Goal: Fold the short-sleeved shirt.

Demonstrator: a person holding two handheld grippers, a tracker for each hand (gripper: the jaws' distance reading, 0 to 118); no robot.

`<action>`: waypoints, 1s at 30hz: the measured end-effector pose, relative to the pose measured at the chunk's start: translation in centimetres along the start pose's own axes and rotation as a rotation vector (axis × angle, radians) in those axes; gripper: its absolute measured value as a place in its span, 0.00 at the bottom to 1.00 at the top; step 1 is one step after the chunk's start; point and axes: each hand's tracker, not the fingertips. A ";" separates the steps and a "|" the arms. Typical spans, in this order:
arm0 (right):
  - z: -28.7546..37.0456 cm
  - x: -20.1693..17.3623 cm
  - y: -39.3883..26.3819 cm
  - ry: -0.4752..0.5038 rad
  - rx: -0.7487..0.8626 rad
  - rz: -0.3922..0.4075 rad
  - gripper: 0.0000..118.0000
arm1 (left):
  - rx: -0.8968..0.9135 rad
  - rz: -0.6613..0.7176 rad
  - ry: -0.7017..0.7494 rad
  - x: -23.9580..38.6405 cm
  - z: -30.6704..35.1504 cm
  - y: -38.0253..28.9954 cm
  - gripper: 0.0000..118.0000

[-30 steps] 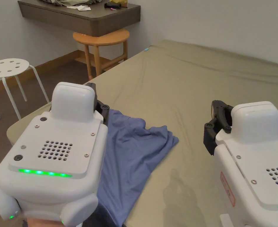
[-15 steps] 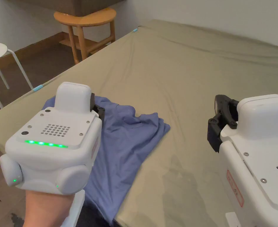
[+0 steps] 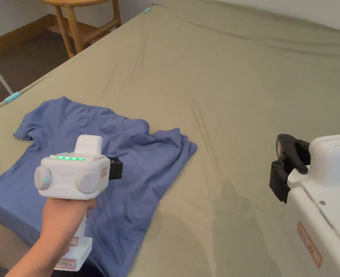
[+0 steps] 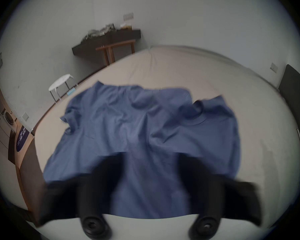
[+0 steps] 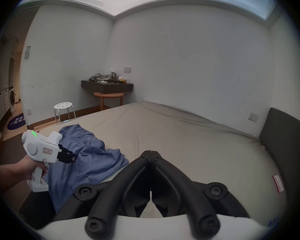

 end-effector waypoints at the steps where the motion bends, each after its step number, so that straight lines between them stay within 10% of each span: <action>1: -0.3 0.1 -0.2 -0.005 -0.007 0.003 0.00 | -0.020 0.016 0.009 -0.3 -1.1 -0.1 1.00; 14: -2.3 0.9 -1.9 -0.040 -0.084 -0.024 0.00 | -0.104 0.031 -0.009 -1.4 -5.2 0.0 0.96; 17: -2.1 0.5 -1.5 -0.038 -0.086 -0.044 0.00 | -0.052 -0.044 -0.018 0.3 -3.0 0.5 0.58; 18: -1.9 0.4 -1.4 -0.038 -0.083 -0.047 0.00 | -0.027 -0.068 0.009 1.0 -2.4 0.6 0.18; 19: -1.6 0.3 -1.2 -0.039 -0.079 -0.046 0.00 | -0.017 -0.100 -0.003 1.3 -2.5 0.6 0.00; 30: 3.8 2.0 1.0 -0.093 -0.004 -0.056 0.00 | 0.241 0.169 -0.245 -0.5 2.1 -1.1 0.00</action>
